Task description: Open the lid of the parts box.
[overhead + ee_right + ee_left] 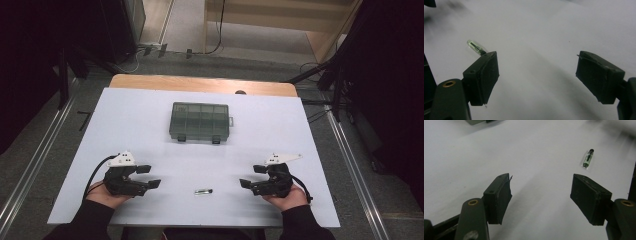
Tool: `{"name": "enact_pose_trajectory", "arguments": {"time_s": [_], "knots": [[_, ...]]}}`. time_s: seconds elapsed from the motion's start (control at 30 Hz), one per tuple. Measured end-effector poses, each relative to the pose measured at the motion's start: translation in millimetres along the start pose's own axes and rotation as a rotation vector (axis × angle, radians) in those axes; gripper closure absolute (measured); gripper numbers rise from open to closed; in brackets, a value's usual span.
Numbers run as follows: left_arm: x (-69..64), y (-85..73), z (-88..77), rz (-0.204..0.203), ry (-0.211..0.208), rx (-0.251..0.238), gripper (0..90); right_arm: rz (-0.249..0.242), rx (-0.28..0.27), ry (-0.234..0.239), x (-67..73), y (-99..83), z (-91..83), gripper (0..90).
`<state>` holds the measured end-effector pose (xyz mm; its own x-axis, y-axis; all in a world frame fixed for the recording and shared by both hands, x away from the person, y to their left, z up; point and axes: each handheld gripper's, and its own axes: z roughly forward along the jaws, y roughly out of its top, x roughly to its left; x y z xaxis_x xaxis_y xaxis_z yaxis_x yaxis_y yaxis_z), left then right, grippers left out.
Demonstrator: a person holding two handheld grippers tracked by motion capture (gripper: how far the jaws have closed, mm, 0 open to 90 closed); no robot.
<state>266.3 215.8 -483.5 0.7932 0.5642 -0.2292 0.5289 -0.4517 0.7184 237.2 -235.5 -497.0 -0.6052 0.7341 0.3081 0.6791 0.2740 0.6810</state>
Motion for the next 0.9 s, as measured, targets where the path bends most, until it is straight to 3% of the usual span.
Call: {"name": "enact_pose_trajectory", "arguments": {"time_s": [0.5, 0.9], "knots": [[-0.3, -0.3, 0.9, 0.009, 0.003, 0.004, 32.1, 0.037, -0.024, -0.039, -13.6, 16.0, 1.8, 20.5], [-0.7, 0.0, 1.8, 0.01, -0.002, 0.004, 32.1, 0.055, -0.015, -0.014, -17.8, 25.6, 6.7, 19.9]]}}
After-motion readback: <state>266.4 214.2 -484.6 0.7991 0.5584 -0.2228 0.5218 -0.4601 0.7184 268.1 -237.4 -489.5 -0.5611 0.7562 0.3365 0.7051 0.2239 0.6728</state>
